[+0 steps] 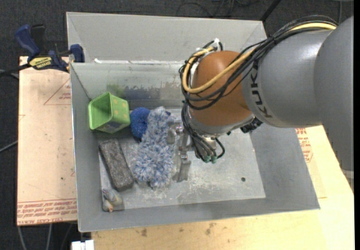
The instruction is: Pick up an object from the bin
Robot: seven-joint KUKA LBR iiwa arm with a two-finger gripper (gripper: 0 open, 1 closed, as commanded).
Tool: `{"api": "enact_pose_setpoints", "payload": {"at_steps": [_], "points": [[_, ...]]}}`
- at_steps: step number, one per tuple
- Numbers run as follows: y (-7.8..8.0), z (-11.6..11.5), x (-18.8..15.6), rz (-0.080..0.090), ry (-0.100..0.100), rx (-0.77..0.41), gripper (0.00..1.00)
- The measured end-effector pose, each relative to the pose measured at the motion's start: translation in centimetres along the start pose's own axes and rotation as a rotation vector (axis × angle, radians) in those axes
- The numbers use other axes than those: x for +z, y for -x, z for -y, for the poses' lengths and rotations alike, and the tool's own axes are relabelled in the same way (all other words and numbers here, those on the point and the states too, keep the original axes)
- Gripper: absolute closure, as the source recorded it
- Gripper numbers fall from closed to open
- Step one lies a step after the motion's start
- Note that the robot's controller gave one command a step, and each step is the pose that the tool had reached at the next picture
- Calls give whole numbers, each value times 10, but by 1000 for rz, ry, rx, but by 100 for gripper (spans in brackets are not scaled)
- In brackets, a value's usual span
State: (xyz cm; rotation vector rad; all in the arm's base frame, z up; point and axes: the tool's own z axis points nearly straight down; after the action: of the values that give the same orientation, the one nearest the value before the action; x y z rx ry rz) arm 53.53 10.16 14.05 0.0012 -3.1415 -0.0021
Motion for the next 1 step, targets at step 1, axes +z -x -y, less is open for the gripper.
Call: {"api": "enact_pose_setpoints", "payload": {"at_steps": [1], "points": [[14,-21,69,-1,-1,-144,100]]}}
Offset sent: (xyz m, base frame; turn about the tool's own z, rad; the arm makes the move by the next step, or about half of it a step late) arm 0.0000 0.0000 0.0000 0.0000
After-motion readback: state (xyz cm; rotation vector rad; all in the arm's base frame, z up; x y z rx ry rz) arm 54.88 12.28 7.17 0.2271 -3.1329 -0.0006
